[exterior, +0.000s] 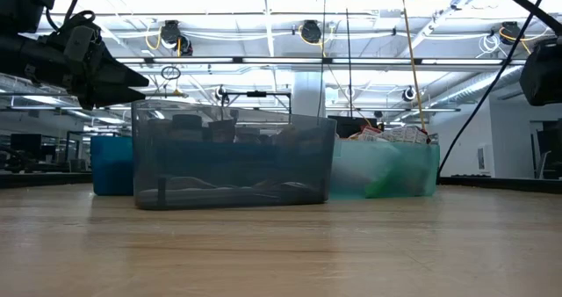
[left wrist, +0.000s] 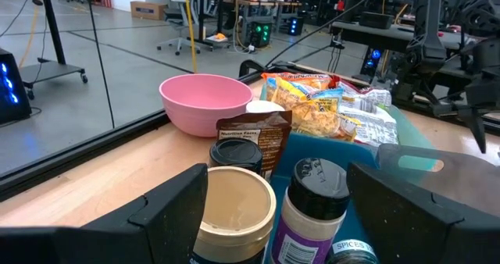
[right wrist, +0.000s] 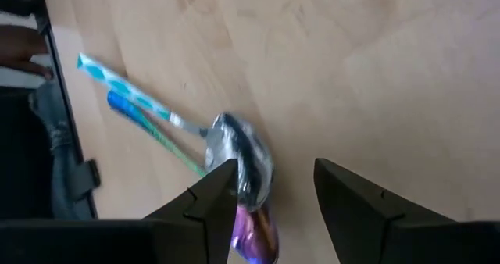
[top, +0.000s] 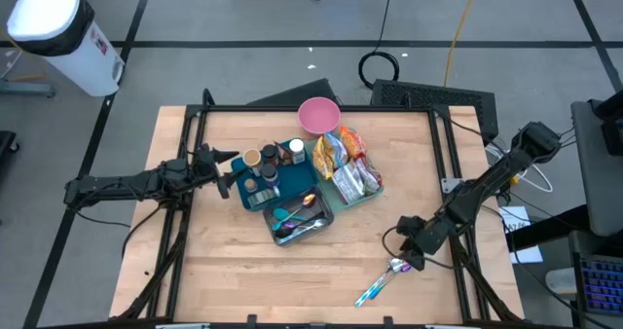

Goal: Pick & Place Food Item
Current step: Put the white spoon into the black bin

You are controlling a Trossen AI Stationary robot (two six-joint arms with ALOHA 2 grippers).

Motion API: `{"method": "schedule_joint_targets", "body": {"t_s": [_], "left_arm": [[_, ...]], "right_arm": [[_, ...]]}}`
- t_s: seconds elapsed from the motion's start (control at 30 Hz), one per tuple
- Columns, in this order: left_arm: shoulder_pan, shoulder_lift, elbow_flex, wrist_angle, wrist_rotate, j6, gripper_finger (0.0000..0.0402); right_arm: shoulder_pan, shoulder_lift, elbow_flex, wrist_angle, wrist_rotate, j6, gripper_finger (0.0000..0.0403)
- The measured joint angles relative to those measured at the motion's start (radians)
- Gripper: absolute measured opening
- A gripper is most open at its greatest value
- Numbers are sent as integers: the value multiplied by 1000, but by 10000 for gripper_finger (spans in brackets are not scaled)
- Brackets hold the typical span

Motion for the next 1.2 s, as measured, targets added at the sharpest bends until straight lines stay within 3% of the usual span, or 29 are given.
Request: {"method": "schedule_joint_targets", "body": {"t_s": [0.5, 0.73, 0.93, 1.2], "left_arm": [[0, 0, 0, 0, 0, 0, 308], [0, 0, 0, 0, 0, 0, 308], [0, 0, 0, 0, 0, 0, 308], [0, 0, 0, 0, 0, 0, 308]], "right_arm": [[0, 86, 0, 105, -44, -7, 89], [0, 111, 0, 102, -35, -8, 35], [-4, 107, 0, 172, 50, -102, 5], [-38, 108, 0, 500, 233, -394, 1]]}}
